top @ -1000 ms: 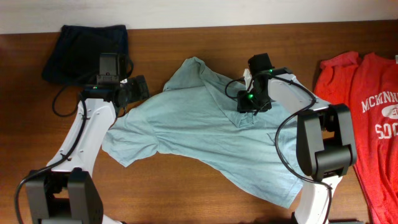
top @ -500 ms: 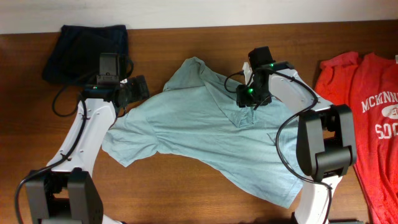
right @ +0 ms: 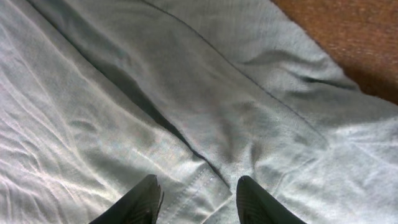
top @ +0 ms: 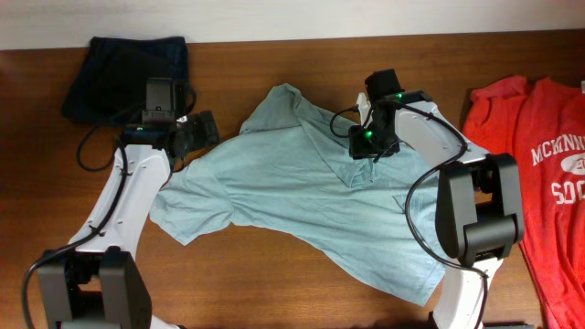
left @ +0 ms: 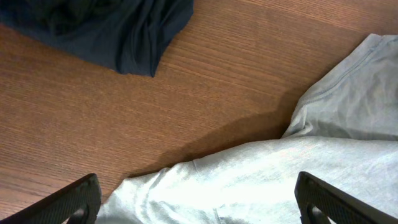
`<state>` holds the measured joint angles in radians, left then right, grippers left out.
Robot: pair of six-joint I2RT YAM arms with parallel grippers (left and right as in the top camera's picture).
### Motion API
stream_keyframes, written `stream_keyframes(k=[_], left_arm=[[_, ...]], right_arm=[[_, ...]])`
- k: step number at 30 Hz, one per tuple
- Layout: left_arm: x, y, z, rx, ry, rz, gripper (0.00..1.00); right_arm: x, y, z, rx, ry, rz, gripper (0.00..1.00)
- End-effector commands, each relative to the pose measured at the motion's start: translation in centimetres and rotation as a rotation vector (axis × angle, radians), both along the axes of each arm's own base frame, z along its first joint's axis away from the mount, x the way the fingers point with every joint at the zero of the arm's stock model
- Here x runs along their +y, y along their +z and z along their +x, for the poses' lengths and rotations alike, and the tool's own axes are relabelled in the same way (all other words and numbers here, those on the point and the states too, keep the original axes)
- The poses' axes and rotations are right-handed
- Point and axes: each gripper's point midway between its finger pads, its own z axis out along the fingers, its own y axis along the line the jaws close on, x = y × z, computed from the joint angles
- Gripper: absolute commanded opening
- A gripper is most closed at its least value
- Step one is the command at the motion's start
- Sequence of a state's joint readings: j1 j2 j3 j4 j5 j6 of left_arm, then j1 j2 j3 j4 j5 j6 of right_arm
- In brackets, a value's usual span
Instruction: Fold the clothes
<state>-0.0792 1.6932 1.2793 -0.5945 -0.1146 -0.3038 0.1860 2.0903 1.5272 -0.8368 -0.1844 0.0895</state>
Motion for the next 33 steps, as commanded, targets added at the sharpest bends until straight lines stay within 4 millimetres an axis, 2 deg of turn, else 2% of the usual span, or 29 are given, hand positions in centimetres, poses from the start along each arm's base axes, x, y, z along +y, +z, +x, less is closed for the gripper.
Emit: stream_keyframes(k=[1, 16, 21, 27, 31, 33], left_arm=[[-0.1, 0.3, 0.1, -0.007, -0.004, -0.005, 0.99], [-0.1, 0.3, 0.1, -0.007, -0.004, -0.005, 0.99], [-0.1, 0.3, 0.1, -0.007, -0.004, -0.005, 0.99], [-0.1, 0.3, 0.1, -0.007, -0.004, -0.005, 0.99], [-0.1, 0.3, 0.1, -0.007, -0.004, -0.005, 0.99], [-0.1, 0.3, 0.1, -0.007, -0.004, -0.005, 0.99]], right_arm=[[0.4, 0.2, -0.1, -0.002, 0.018, -0.006, 0.45], [0.3, -1.4, -0.6, -0.004, 0.018, -0.005, 0.45], [0.3, -1.4, -0.8, 0.003, 0.018, -0.007, 0.4], [0.4, -1.7, -1.2, 0.015, 0.023, -0.01, 0.39], [0.4, -1.7, -1.2, 0.015, 0.023, -0.009, 0.3], [0.4, -1.7, -1.2, 0.016, 0.023, -0.009, 0.22]])
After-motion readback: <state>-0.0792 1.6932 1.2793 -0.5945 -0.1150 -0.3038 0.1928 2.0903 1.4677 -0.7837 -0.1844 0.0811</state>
